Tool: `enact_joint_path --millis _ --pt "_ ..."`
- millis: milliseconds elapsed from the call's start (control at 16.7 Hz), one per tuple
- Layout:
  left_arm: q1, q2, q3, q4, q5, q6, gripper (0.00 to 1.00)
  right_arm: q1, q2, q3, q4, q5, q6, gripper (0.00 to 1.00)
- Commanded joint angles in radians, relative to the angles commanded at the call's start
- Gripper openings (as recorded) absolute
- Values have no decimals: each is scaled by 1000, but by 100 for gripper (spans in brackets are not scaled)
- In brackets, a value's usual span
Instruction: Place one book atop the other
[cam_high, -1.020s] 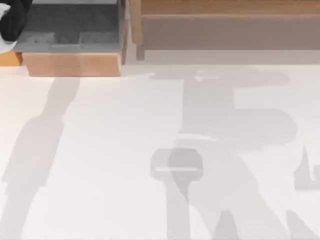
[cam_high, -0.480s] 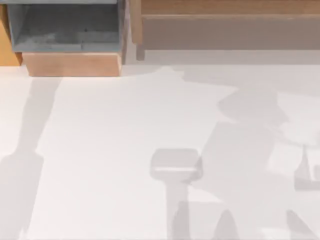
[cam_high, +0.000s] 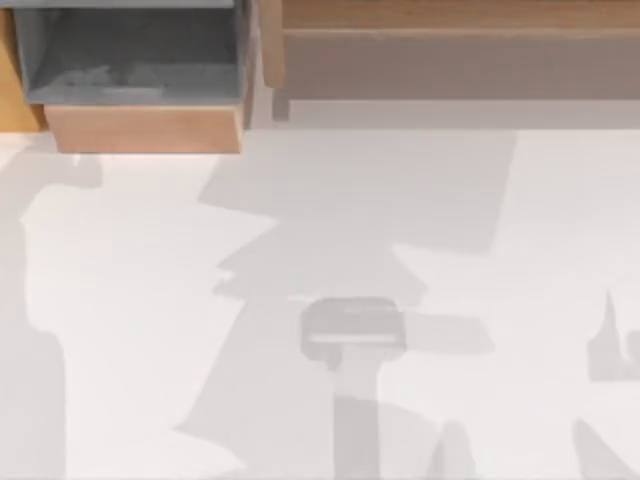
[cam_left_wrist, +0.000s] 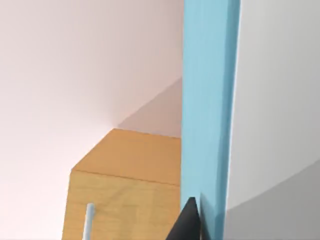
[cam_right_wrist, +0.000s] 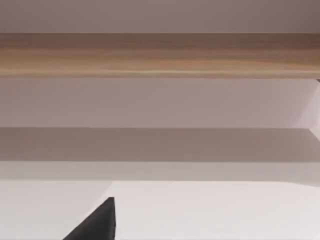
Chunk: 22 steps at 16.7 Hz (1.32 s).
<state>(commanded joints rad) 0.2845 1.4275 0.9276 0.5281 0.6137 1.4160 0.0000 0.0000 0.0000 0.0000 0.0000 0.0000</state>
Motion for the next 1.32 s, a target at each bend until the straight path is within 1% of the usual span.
enact_joint_path --millis 180,360,540,660,780,1320 --pt "160 80 -38 -67 66 258 0 0 0 0 0 0 0 100" --pt "319 197 -71 -139 102 468 0 0 0 0 0 0 0 100" --pt "452 321 -97 -199 114 611 0 0 0 0 0 0 0 100" --pt "510 382 -106 -226 114 668 0 0 0 0 0 0 0 100" --pt "535 410 -109 -239 113 691 0 0 0 0 0 0 0 100" --pt "524 425 -100 -226 105 682 0 0 0 0 0 0 0 100"
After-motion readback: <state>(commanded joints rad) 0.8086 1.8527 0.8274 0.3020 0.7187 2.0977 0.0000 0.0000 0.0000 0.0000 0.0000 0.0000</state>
